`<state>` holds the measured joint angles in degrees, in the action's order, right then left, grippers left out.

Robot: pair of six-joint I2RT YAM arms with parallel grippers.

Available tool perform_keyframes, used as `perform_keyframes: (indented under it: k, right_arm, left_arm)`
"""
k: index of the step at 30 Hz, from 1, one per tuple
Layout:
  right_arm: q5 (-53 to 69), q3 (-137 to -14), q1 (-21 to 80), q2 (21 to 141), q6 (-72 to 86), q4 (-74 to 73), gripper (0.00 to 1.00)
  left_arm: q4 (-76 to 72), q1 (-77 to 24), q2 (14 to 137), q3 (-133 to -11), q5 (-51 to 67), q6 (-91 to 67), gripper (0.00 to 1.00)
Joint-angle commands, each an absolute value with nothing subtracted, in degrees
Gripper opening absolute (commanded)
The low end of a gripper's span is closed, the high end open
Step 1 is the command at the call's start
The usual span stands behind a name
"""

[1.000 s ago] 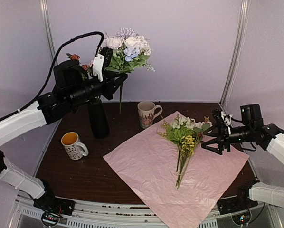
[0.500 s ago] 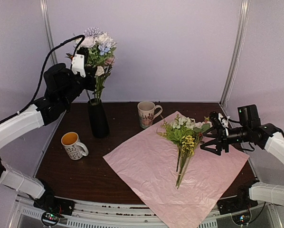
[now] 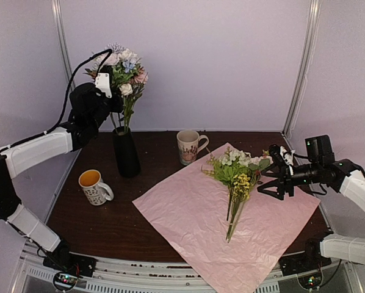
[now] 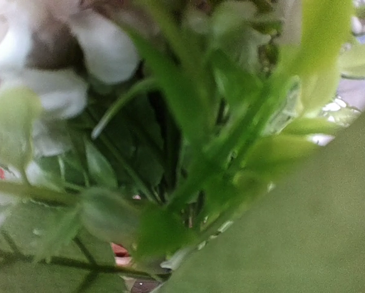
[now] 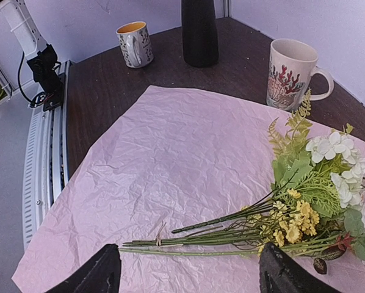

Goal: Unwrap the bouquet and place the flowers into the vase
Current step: Place the fake flower in the vase.

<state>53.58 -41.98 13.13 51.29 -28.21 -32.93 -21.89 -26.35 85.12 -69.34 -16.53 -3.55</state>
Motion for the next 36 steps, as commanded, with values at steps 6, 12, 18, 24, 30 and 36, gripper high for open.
perform_keyframes:
  k: [6, 12, 18, 24, 30, 36]
  right_arm:
    - [52.5, -41.4, 12.9, 50.8, -28.9, -32.4, 0.78]
    - [52.7, -41.6, 12.9, 51.2, -29.4, -33.0, 0.78]
    - [52.8, -41.6, 12.9, 51.4, -29.5, -33.1, 0.78]
    - [53.0, -41.7, 12.9, 51.9, -29.6, -33.2, 0.78]
    - [53.2, -41.7, 12.9, 51.9, -29.6, -33.1, 0.78]
    - [53.6, -41.7, 12.9, 52.0, -29.7, -33.2, 0.78]
  left_arm:
    - [-29.1, -25.0, 89.0, -70.6, -15.1, -7.1, 0.00]
    - [-31.5, -24.8, 88.9, -67.0, -15.9, -7.7, 0.00]
    - [-32.5, -24.8, 83.6, -64.1, -12.5, -8.6, 0.00]
    - [-32.7, -24.8, 76.3, -60.7, -5.9, -5.5, 0.00]
    - [-27.3, -24.8, 71.5, -59.2, -0.6, -5.5, 0.00]
    - [-25.5, -24.0, 69.5, -56.5, -1.3, -4.3, 0.00]
